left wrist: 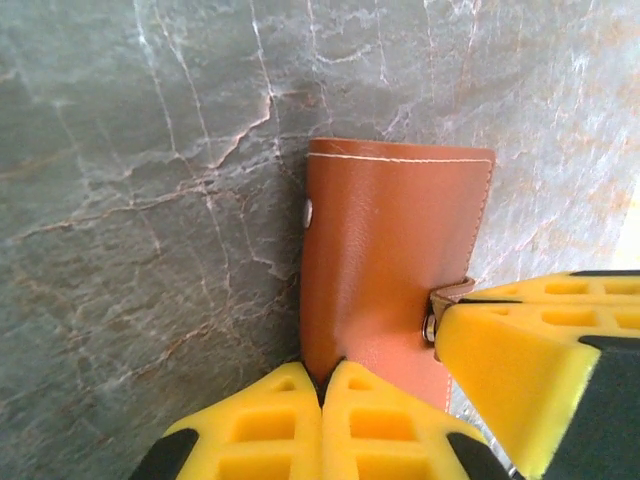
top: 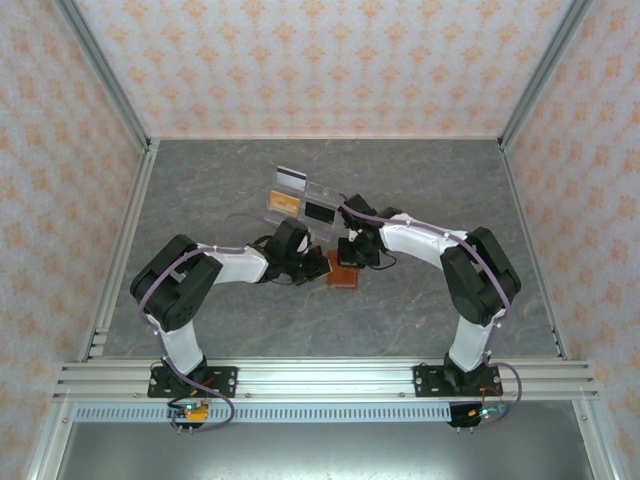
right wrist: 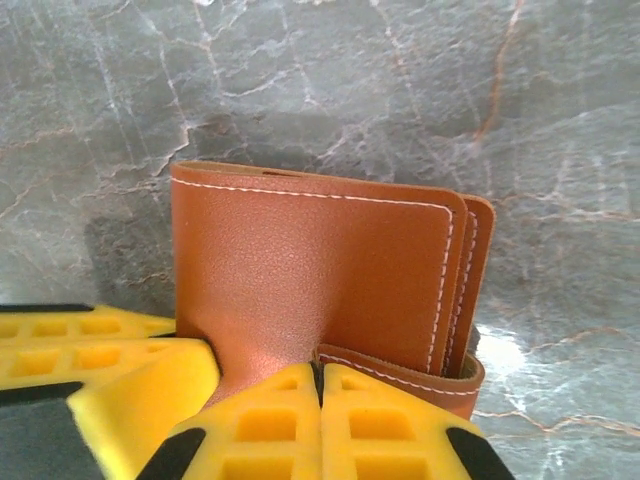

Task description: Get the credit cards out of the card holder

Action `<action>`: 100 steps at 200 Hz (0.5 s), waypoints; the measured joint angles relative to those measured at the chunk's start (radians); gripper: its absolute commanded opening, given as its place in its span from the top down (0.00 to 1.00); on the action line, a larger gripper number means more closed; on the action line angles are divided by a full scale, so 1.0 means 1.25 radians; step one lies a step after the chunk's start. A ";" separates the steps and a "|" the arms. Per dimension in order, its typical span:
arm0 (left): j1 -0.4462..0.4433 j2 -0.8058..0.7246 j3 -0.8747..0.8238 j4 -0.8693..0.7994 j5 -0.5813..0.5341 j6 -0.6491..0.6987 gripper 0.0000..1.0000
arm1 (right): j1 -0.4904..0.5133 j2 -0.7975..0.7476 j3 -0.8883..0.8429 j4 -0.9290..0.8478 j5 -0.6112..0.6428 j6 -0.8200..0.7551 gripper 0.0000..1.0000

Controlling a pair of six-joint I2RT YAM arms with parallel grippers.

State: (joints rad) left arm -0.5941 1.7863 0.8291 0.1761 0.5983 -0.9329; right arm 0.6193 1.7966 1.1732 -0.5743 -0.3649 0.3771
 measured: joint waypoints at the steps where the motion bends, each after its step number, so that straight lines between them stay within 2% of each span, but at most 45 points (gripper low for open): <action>1: 0.000 -0.001 0.001 0.000 -0.001 0.001 1.00 | 0.000 -0.001 0.000 0.000 0.001 0.000 1.00; 75: -0.012 -0.016 0.002 0.009 -0.024 0.005 1.00 | 0.017 -0.022 -0.005 -0.015 0.103 0.047 1.00; 100: -0.012 -0.029 -0.005 -0.006 -0.040 0.009 1.00 | 0.004 -0.028 -0.009 -0.051 0.207 0.067 1.00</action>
State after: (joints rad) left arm -0.6086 1.7496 0.8223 0.1684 0.5484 -0.9211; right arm 0.6243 1.7611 1.1622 -0.6384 -0.1059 0.4606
